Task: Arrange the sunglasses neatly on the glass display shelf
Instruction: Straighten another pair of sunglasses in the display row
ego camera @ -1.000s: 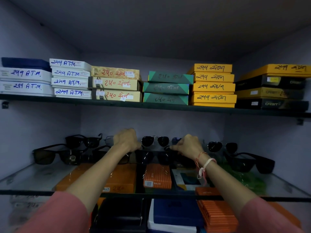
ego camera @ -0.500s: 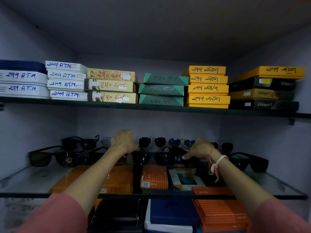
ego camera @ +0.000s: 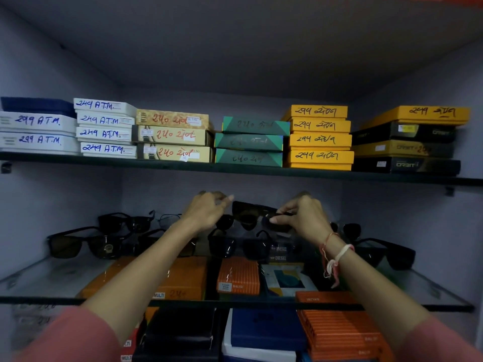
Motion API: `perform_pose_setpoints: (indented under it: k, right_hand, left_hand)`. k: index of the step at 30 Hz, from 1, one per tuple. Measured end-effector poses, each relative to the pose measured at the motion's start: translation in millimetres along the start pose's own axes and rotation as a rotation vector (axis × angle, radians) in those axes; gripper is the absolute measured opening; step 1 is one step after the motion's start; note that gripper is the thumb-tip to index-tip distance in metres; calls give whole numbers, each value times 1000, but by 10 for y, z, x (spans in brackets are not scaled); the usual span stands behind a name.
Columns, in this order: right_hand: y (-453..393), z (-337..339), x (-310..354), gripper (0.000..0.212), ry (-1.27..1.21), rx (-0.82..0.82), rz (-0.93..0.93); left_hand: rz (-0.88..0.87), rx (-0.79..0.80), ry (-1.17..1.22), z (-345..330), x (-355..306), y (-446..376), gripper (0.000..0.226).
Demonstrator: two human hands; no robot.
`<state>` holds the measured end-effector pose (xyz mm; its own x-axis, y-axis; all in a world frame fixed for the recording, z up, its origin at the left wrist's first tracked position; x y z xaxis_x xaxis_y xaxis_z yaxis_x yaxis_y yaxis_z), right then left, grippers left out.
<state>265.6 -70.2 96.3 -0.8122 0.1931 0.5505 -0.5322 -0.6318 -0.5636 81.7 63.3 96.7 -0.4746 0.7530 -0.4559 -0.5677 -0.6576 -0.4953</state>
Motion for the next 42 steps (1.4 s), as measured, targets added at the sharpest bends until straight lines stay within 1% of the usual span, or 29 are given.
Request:
perform_pose_setpoints:
  k: [3,5,7,9,11,14,16,18,19,21,22,24,26,28,30,34,38,40,42]
  right_hand:
    - [29,56,78,27,-19,-38,106]
    - [70,98,111,27,-33,-59,142]
    - [100,128,128,27,-67,-70,165]
    - [139,144,142,26,-81,-79,197]
    - [180,163,164,25,-80,-80,223]
    - [215,165,161,25,-93,-46,242]
    - [253,167,164,24,-97,-13,248]
    - [281,190,156,28,-97,21,224]
    - [293,213,142,30,-137,48,194]
    - [299,249,85,32,-262,86,124]
    - [297,259,60,29,-281,91,98]
    - [302,253,23,26,-203,91,65]
    - [322,277,8,22,-121,51,36]
    - [360,342,30,20,-51,-15,38]
    - [415,440,64,18,8,-102,41]
    - [503,677,36,12,88,-228,-15]
    - [531,862,-135,11,107,-246,-117]
    - [510,936,-266,10,116,-233,-170]
    - [467,1004,-404,12,130,-219,-215]
  left_hand:
    - [24,65,313,-12,-49,55,47]
    - [60,26,468,34,-34,82,43]
    - [88,-35,523,112,-26,91,49]
    - [100,-28,441,148,-41,98,48]
    - [84,41,314,138,-80,112,39]
    - [-9,136,175,71,-153,180,29]
    - [-101,127,40,64,-225,240,25]
    - [-182,64,-140,114,-310,282,24]
    - [-207,34,-217,144,-342,297,25]
    - [-241,2,-295,189,-384,342,27]
    - [-254,1,-312,200,-402,367,29]
    - [-271,41,-349,172,-438,419,31]
    - [-299,93,-388,104,-489,478,34]
    - [-319,134,-392,71,-545,528,35]
    - [-312,154,-332,84,-578,551,33]
    - [-278,114,-173,133,-665,562,30]
    - [-174,57,-6,88,-782,472,26]
    - [-97,59,72,-20,-839,406,26]
    - [-57,52,99,-138,-913,331,28]
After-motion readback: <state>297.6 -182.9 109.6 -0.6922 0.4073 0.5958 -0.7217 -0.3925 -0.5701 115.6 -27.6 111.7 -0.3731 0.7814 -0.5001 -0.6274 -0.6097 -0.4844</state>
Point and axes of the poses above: each hand's wrist, its own y-axis away from the middle knuckle, its own z-axis out of the back of the hand, x = y × z, the point moved 7 cm from there along -y, towards the middle knuckle, and after that the axes turned 5 degrees about -z, right-handed, at the moved point
